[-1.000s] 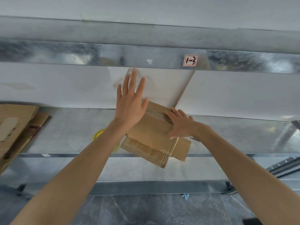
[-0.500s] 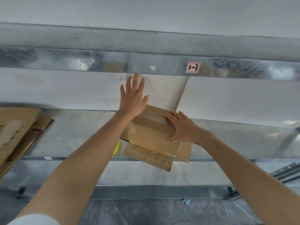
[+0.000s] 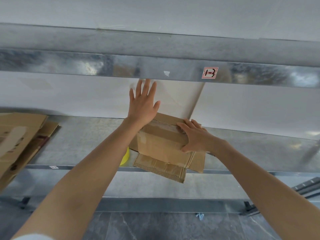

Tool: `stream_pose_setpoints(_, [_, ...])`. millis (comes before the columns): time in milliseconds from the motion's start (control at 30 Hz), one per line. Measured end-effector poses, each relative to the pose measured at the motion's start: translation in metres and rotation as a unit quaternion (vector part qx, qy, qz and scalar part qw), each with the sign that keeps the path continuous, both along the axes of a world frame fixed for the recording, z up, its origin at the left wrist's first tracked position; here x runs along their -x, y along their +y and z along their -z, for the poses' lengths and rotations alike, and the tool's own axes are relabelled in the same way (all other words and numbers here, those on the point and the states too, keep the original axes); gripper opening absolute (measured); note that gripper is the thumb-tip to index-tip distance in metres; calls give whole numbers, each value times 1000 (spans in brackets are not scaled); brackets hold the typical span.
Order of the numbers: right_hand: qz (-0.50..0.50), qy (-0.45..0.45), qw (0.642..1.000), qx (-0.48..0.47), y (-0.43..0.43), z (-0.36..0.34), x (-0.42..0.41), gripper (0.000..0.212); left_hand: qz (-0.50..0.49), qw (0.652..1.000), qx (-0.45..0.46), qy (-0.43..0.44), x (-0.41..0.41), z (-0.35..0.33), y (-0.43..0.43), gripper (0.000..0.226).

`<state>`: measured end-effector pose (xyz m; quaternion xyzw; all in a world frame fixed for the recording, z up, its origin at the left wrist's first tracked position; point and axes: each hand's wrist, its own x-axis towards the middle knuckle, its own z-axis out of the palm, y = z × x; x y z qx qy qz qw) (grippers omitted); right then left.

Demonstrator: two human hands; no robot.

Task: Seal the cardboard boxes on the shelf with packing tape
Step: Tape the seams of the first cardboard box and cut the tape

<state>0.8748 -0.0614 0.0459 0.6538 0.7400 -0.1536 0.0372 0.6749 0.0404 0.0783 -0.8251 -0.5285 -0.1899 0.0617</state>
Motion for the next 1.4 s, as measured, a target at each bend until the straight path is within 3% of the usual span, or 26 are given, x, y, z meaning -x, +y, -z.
stream_pose_setpoints(600, [-5,4,1000,12,6,-3,-2,103,24,999,-26,-2,11,22,-26,61])
stream_pose_setpoints(1400, [6,33,999,-11,1,3,-6,101,68,992,98,-47,2,50,-38,60])
